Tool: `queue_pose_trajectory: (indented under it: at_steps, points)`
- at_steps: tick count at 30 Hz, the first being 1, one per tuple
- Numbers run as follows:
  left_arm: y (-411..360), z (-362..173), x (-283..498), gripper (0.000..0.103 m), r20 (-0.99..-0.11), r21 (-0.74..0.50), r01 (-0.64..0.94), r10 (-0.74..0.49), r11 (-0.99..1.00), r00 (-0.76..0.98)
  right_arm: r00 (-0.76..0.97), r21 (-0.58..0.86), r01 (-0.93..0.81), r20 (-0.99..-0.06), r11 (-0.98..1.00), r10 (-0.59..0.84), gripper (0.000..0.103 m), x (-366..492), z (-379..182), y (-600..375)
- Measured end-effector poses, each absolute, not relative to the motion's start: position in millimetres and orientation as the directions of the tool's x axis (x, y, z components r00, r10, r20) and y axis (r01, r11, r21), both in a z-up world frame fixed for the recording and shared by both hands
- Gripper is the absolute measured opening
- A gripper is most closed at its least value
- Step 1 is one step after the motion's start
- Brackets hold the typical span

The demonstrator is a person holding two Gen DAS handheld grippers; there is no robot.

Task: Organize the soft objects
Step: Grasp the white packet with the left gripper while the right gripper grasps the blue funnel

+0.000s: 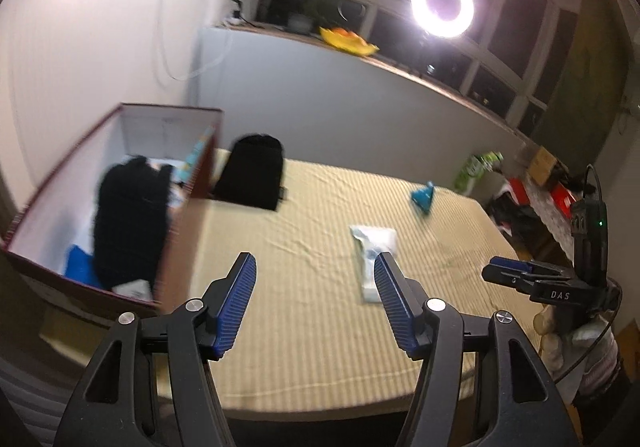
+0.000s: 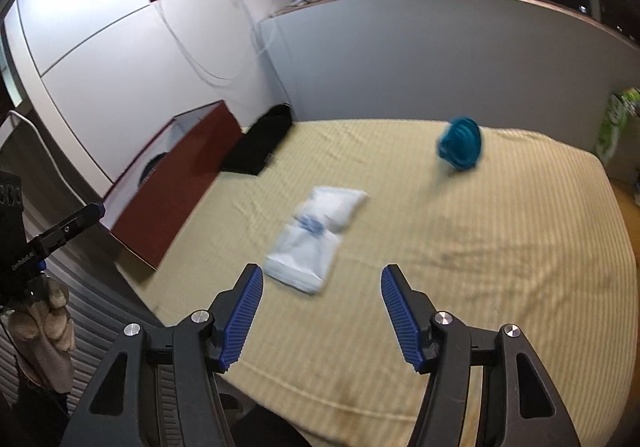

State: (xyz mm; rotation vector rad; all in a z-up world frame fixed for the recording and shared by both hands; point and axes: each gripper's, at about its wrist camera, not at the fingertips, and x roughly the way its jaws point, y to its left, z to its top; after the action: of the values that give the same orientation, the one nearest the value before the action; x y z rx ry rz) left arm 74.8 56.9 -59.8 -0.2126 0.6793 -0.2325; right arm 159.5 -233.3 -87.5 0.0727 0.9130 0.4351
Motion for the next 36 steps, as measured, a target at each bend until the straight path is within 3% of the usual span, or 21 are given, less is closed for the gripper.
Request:
queue_pose_trajectory:
  at_steps: [11,23,26,36]
  points:
    - [-0.7,-89.5,94.3,0.065,-0.643,-0.304,0.211,-0.363,0.929,0.674,0.559,0.238,-0.272,-0.749,0.932,0.355,0.058,158.4,-96.6,-275.5]
    - [-37.9,-111.4,128.2,0.071,-0.704,-0.281,0.231,-0.363,0.932,0.61,0.565,0.232,-0.261,-0.75,0.937,0.343,0.058,200.2,-100.9,-301.1]
    - [-46.0,-118.2,138.5,0.077,-0.721,-0.278,0.234,-0.363,0.932,0.59,0.563,0.234,-0.263,-0.75,0.936,0.346,0.058,212.8,-102.1,-305.1]
    - [-75.3,-136.3,175.2,0.077,-0.757,-0.218,0.233,-0.315,0.948,0.573,0.567,0.176,-0.296,-0.759,0.939,0.321,0.058,252.0,-102.7,-299.9]
